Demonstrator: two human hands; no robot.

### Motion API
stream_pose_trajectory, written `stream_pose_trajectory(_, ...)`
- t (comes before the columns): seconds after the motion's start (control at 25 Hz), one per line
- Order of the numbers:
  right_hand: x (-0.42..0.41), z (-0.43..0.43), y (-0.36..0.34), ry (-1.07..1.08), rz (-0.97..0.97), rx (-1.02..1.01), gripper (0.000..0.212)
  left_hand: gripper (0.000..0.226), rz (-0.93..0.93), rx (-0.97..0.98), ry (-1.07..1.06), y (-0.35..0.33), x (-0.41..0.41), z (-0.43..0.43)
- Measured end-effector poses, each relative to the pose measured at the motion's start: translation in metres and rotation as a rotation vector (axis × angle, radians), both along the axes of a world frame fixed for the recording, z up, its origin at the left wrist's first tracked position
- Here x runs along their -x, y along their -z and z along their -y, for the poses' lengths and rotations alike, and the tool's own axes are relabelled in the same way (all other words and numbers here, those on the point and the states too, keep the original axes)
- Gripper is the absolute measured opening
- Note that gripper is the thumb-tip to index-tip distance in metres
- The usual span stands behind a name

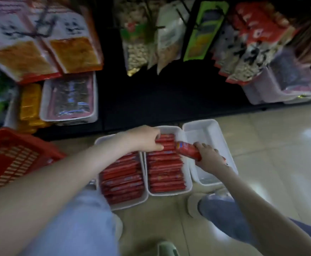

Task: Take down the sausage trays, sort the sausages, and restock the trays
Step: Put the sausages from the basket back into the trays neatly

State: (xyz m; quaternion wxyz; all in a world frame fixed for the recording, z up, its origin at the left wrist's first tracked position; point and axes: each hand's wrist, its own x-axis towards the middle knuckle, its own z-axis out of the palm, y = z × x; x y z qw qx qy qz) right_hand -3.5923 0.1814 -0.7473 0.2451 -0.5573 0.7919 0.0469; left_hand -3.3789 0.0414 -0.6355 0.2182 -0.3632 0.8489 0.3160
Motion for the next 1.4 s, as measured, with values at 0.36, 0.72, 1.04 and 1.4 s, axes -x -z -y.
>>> stream_pose_trajectory(0.36,0.107,-0.06,0.168,-0.133,-0.197,-0.296,0.053,0.03,0.034,0.051,-0.109,0.182,0.13,-0.092)
stream_pose_trajectory(0.72,0.096,-0.065,0.196,-0.072,-0.196,-0.36,0.048,0.032,0.069,0.115,-0.084,0.216,0.114,-0.091)
stream_pose_trajectory(1.04,0.076,-0.057,0.163,-0.175,-0.271,-0.322,0.085,0.042,-0.001,0.181,-0.097,0.183,0.092,-0.089)
stream_pose_trajectory(1.4,0.056,-0.054,0.127,-0.112,-0.176,-0.371,0.044,0.039,-0.037,0.225,-0.197,0.135,0.042,-0.08)
